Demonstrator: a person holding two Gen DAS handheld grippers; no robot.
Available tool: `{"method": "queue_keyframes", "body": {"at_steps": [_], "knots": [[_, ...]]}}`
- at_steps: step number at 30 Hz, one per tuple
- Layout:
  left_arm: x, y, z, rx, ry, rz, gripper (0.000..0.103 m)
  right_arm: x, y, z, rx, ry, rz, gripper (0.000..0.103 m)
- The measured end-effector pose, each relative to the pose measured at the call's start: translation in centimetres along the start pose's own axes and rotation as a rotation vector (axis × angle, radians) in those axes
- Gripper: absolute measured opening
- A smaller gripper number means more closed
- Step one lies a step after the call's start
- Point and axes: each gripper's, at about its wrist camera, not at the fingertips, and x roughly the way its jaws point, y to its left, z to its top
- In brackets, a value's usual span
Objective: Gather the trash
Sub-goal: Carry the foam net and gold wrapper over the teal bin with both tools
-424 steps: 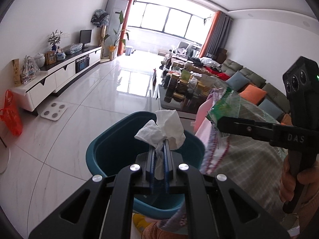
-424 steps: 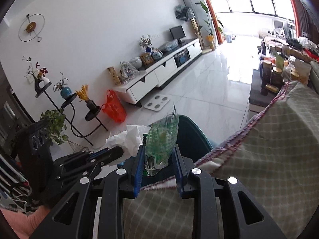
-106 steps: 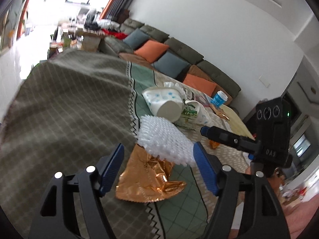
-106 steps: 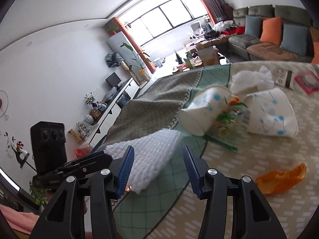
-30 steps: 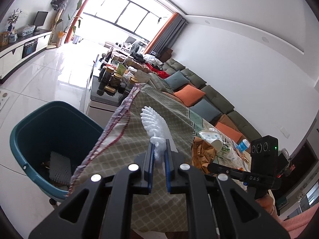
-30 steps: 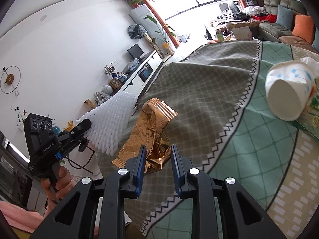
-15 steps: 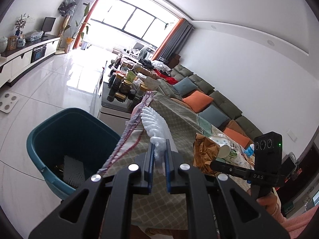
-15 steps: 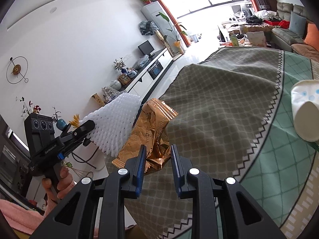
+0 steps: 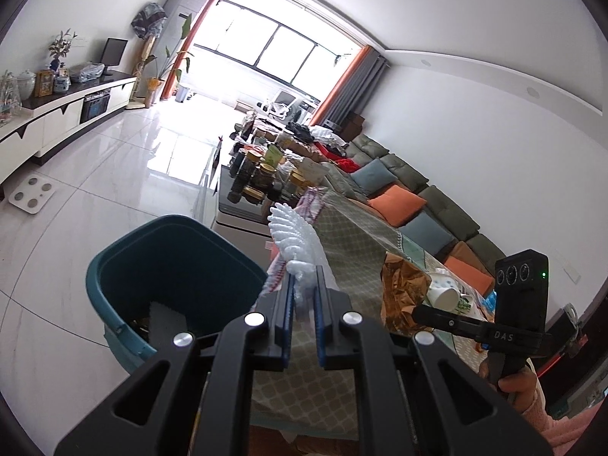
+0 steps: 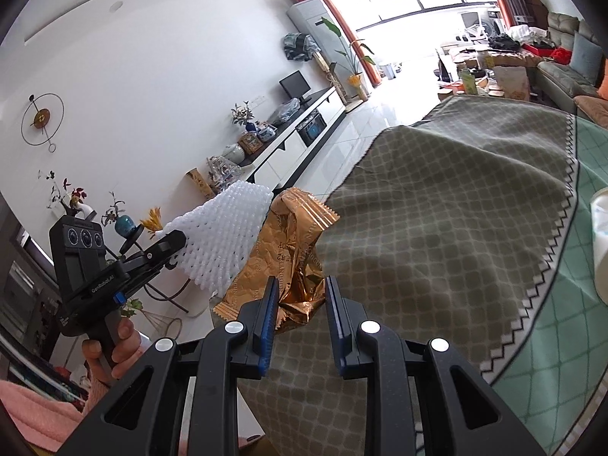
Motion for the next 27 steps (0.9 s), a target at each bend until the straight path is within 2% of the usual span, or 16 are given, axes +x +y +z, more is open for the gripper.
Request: {"method": "queue_keyframes", "body": {"at_steps": [27], "knots": [[-0.3,2.5,0.2,-0.052,-0.025,0.134,0.011,5.6,3.8,3.3,-0.101,0.062,0.048,0.025]]}}
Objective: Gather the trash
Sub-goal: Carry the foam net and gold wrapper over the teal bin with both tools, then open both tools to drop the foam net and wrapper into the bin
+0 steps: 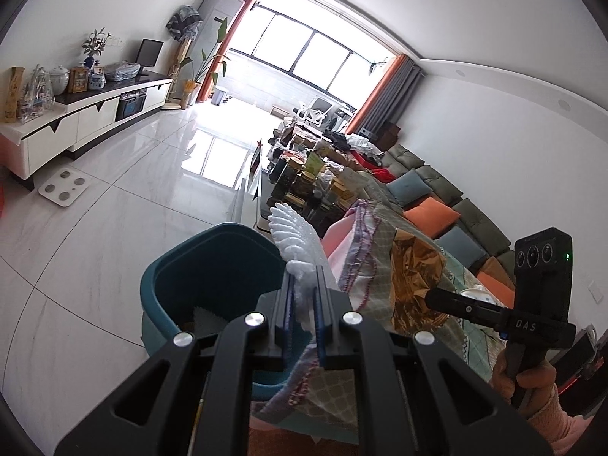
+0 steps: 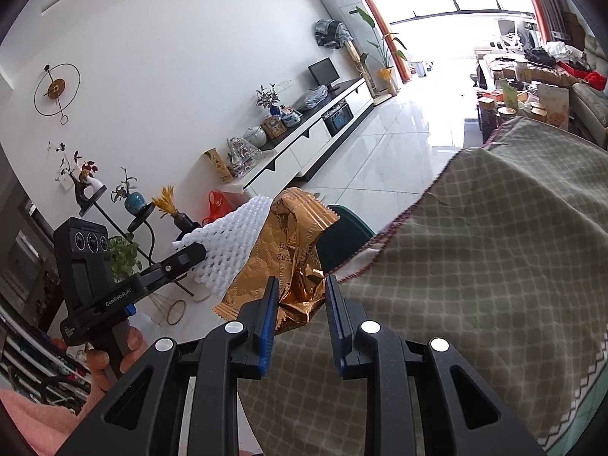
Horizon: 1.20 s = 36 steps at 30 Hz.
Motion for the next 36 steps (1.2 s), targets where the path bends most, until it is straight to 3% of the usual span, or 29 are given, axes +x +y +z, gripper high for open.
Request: {"method": "queue_keyframes", "body": {"at_steps": [36], "knots": [[5.7,2.3,-0.2,-0.041,0.093,0.139,0.011,10.0,1.1,2.2,-0.003,0.171,-0.087,0.026]]}}
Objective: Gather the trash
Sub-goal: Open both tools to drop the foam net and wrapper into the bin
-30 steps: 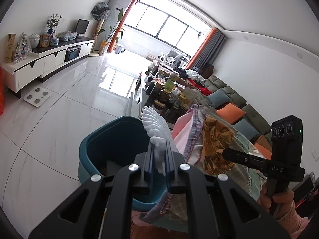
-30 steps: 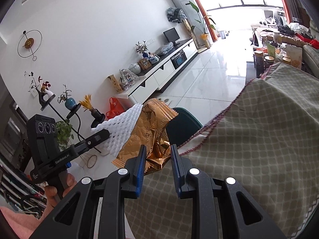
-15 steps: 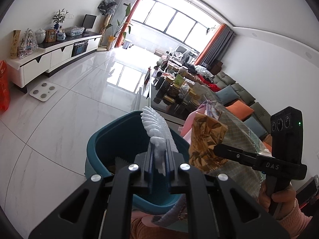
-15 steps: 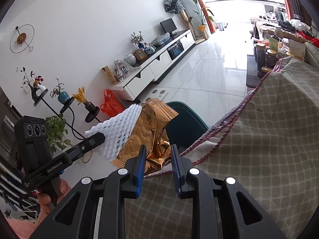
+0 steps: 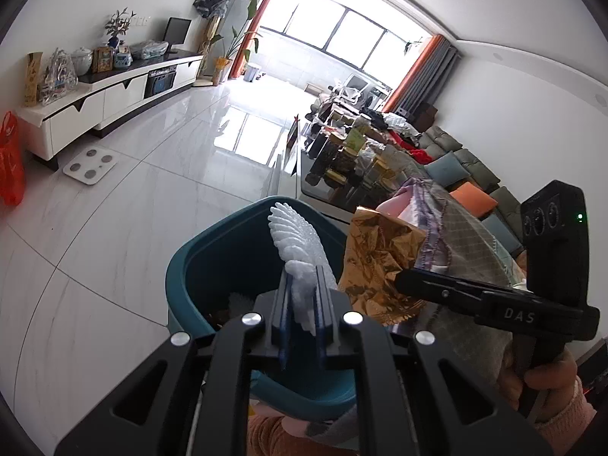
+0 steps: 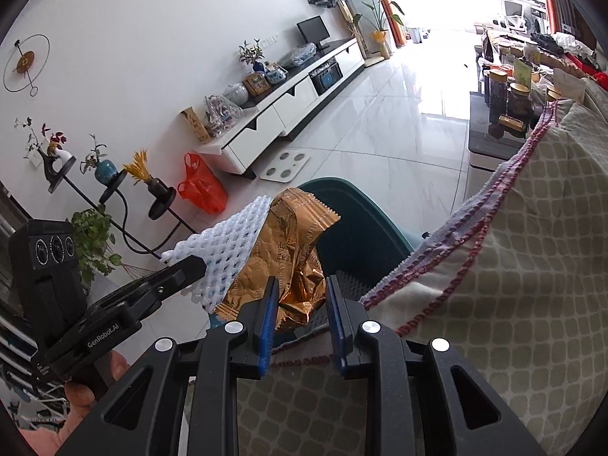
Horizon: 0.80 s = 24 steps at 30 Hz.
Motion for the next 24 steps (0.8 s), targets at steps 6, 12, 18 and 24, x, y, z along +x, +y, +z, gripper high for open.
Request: {"method": "queue_keyframes", "body": {"at_steps": [6,12,18,24], "knots": [[2.1,1.0,-0.3,-0.042,0.030,0.004,0.023,0.3,-0.1,0.2,0.007,0.005,-0.011,0.028],[4.1,1.7,-1.1,-0.064,0.070,0.007,0.031,0.0,-0.5,0.1,0.022,-0.008,0.001,0.028],[4.1,1.4,-1.2,-0.053,0.071,-0.009,0.032,-1.3,-1.2,-0.5,0.040,-0.038,0.020,0.032],[1.9,-1.0,-1.0,0.010,0.009,-0.039,0.039,-4.3,-2.0,-1.8,0.043,-0.097,0.031,0.041]]}}
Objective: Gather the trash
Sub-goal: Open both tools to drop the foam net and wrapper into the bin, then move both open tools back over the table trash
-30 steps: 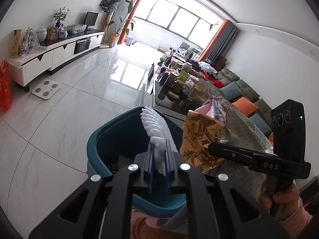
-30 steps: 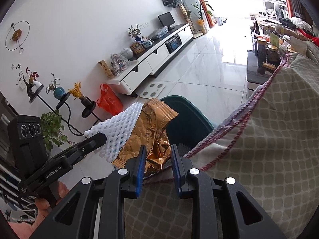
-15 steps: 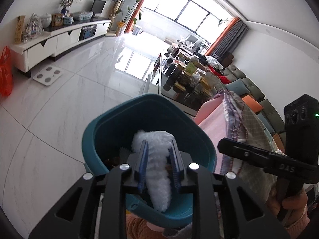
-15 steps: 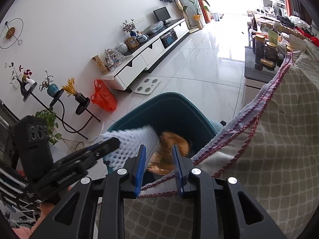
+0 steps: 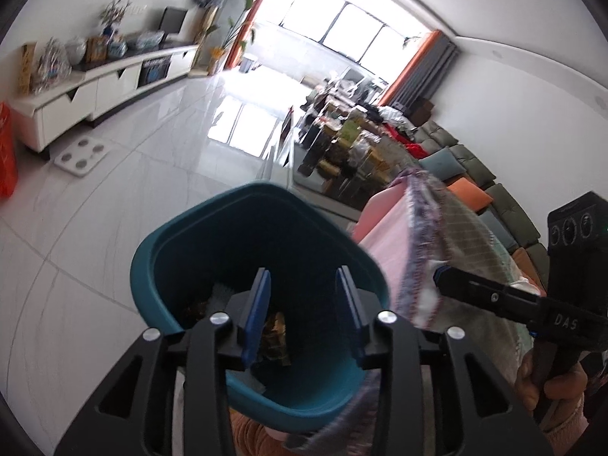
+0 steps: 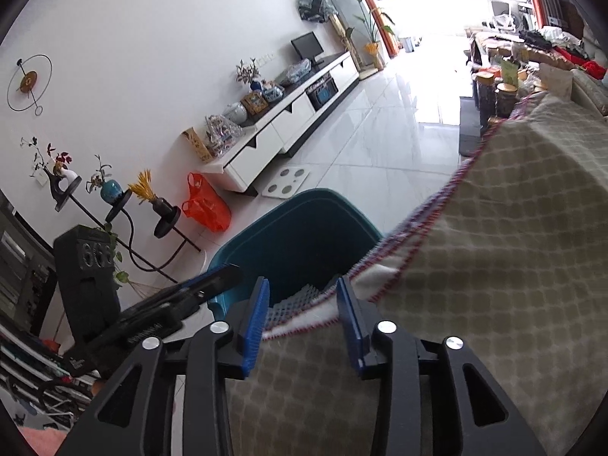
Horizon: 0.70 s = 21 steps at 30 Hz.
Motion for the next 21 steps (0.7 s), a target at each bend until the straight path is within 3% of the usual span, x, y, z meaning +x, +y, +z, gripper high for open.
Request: {"method": "queue_keyframes", "body": {"at_steps": [4,8,21], "knots": [[-1.3,-2.6,0.1,0.060,-0.036,-0.047,0.047,-3.0,-0.8,-1.0,0.007,-0.049,-0.003,0.045],[-1.5,-6.4,-0.1,0.134,-0.036,-0.120,0.048,-6.9,-1.6,-2.1,0.012,-0.120,-0.030,0.048],[2.8,-20.0,-3.9,0.374,0.111,-0.375,0.050,-19.3,-7.8,-8.6,0.155,-0.300,-0.202,0.051]]}}
